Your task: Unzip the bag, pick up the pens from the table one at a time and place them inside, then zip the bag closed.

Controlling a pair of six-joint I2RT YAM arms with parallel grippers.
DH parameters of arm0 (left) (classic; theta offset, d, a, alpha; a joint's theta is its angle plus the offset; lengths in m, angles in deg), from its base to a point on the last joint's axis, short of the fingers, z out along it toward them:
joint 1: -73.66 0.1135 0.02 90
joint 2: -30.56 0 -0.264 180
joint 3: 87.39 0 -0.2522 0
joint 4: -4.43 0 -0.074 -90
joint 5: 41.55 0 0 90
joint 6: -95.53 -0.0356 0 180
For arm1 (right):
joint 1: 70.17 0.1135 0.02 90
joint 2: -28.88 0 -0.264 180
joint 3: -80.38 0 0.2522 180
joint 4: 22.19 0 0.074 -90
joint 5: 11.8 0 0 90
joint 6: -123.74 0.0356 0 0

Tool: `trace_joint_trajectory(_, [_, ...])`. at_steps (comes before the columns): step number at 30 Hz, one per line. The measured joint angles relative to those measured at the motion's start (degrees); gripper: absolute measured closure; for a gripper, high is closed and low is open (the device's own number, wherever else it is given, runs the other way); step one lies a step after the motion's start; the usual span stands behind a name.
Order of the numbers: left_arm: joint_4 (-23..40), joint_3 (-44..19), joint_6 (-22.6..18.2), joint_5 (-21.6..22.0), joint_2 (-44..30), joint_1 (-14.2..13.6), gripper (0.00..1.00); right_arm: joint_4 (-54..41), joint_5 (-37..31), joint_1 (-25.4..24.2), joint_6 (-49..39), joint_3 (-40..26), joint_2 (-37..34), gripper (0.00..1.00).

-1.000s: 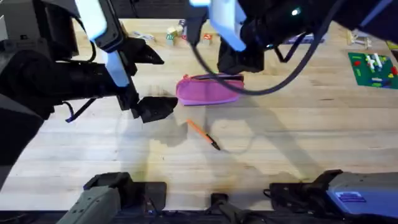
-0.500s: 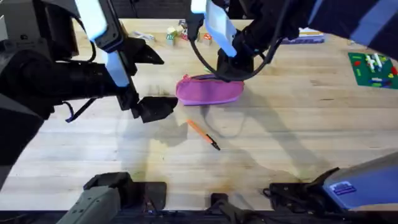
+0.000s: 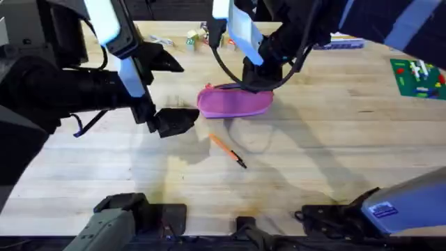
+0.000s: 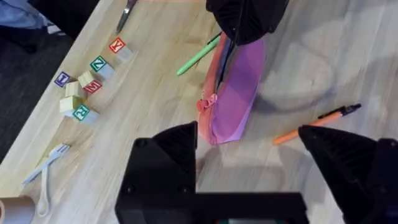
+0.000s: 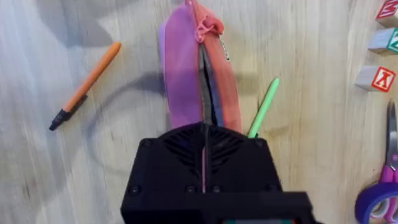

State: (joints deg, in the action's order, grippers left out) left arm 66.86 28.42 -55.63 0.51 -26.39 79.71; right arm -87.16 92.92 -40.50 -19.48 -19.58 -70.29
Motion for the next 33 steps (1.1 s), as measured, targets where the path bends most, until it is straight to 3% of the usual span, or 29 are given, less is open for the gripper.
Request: trace_joint_trajectory(33, [0.0,0.0,0.0,0.0,0.0,0.0,0.008,3.2,0.2,0.0,-0.2,0.0,-8.1,0.971])
